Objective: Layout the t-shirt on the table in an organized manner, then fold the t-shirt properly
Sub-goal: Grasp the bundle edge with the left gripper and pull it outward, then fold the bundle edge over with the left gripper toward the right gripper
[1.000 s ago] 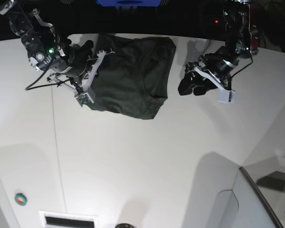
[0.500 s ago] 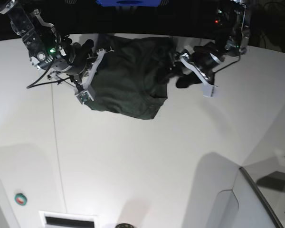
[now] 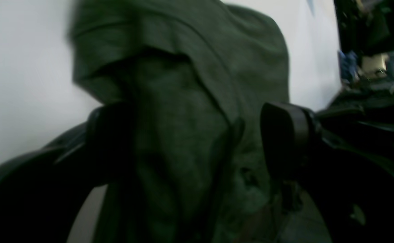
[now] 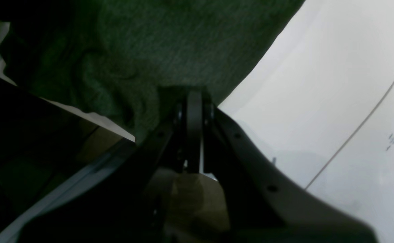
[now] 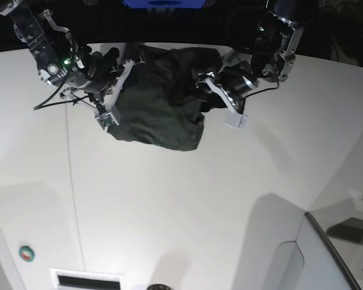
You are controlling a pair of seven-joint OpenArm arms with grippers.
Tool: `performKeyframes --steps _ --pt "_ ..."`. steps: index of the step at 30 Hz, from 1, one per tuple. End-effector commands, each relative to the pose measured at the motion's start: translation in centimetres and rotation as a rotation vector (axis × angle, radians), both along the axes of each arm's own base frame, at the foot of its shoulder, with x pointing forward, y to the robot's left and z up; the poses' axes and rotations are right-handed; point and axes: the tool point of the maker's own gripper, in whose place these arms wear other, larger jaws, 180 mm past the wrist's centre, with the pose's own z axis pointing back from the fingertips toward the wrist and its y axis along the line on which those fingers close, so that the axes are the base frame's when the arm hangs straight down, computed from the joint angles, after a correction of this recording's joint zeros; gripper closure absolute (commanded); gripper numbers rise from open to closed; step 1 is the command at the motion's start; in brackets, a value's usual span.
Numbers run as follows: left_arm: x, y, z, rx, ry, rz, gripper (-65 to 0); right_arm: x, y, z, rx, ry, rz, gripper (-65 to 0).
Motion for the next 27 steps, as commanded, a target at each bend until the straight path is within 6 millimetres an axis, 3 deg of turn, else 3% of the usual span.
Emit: performKeyframes --steps 1,5,7,8,13,15,20,27 --pt "-0.9 -0.1 -0.9 0.038 0.037 -0.034 -57.1 0.7 0.0 0.7 0.009 -0.029 -0.002 0.0" --pt "-1.3 0.0 -1.7 0.041 0.065 -0.031 -56.8 0.7 -0.1 0.7 0.007 -0.029 -0.002 0.0" --pt "-1.0 0.3 -2.0 0.045 0.072 -0.024 -52.2 0.7 -0.1 0.7 0.007 -0.029 -0.002 0.0" --pt "-1.1 0.3 -2.2 0.048 0.080 -0.024 -45.6 0.7 -0.2 0.6 0.004 -0.029 -0.001 0.0" --pt "-0.1 0.6 -2.3 0.054 0.076 -0.019 0.0 0.9 -0.8 0.7 -0.007 -0.043 0.001 0.0" --pt "0.3 0.6 -2.4 0.058 0.077 -0.022 0.0 0.7 -1.3 0.5 -0.008 -0.054 -0.013 0.0" --pt "0.5 -1.0 -2.1 0.066 0.060 -0.102 0.0 1.2 -5.1 0.7 -0.021 -0.116 -0.139 0.0" --pt "1.8 -1.4 -1.7 0.180 0.033 -0.286 0.0 1.4 -9.9 1.0 -0.072 -0.136 -0.269 0.0"
